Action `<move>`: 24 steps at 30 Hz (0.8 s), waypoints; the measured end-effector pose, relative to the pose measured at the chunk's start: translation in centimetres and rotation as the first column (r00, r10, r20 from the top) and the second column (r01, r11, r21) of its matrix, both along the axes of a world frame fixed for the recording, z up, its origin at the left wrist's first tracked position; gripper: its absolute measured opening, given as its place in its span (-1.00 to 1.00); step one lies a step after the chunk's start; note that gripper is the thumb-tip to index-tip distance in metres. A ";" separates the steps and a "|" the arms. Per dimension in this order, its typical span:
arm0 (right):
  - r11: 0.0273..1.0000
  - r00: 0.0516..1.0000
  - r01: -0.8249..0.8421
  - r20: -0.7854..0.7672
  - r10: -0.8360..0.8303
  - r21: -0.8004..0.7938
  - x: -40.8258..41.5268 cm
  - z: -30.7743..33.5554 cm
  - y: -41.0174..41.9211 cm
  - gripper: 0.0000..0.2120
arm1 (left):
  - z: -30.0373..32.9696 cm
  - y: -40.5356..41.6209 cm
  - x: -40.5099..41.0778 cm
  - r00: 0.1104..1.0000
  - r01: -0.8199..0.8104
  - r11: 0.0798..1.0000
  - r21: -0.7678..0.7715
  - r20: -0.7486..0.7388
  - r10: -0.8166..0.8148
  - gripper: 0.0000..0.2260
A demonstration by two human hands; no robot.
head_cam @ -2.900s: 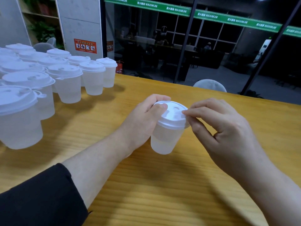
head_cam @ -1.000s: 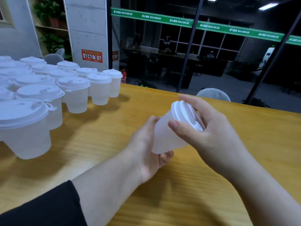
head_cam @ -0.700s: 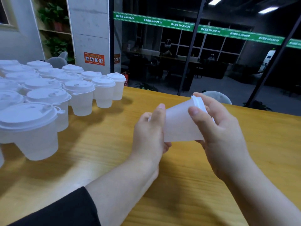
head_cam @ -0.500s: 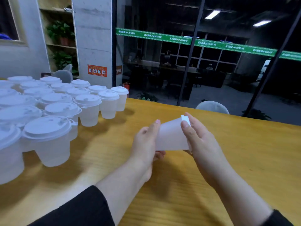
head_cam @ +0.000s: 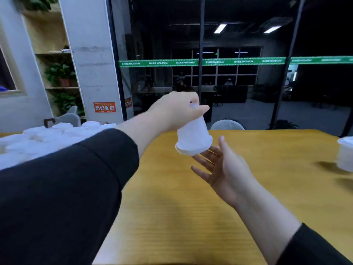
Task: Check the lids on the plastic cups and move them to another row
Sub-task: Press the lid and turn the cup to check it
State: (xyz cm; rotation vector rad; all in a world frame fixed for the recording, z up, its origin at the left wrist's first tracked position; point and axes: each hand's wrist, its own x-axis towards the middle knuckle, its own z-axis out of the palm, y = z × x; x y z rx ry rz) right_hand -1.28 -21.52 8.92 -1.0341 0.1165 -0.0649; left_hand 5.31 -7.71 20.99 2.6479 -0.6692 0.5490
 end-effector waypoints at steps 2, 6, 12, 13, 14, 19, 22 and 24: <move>0.998 0.999 -0.022 -0.027 0.023 0.064 -1.2 0.1 -0.7 -0.50 | 2.4 -1.5 -1.6 0.997 0.078 0.975 0.209 0.003 -0.080 -0.63; 0.992 0.994 -0.097 -0.043 0.101 0.082 -4.3 -0.3 -1.6 -0.57 | 3.4 -3.8 -4.5 0.986 0.153 0.910 0.384 0.007 -0.168 -0.65; 0.989 0.986 -0.140 -0.084 0.143 0.044 -7.3 -0.8 -2.7 -0.60 | 2.6 -4.5 -6.7 0.980 0.182 0.895 0.407 0.000 -0.199 -0.66; 0.989 0.985 -0.147 -0.092 0.149 0.024 -7.5 -0.8 -2.8 -0.59 | 2.5 -4.5 -7.0 0.980 0.183 0.894 0.409 -0.007 -0.197 -0.65; 0.988 0.983 -0.154 -0.096 0.154 0.007 -7.7 -0.8 -3.0 -0.59 | 2.4 -4.5 -7.2 0.981 0.180 0.892 0.415 -0.010 -0.194 -0.65; 0.977 0.975 -0.197 -0.123 0.187 -0.076 -7.7 -1.0 -4.1 -0.56 | 2.1 -5.0 -8.3 0.984 0.151 0.897 0.415 0.023 -0.177 -0.66; 0.969 0.969 -0.224 -0.134 0.209 -0.106 -7.2 -0.8 -5.4 -0.53 | 1.2 -5.3 -8.7 0.983 0.115 0.916 0.384 0.090 -0.161 -0.70; 0.974 0.971 -0.212 -0.131 0.200 -0.084 -7.0 -0.3 -6.6 -0.52 | -0.3 -5.6 -8.6 0.971 0.119 0.938 0.324 0.162 -0.179 -0.66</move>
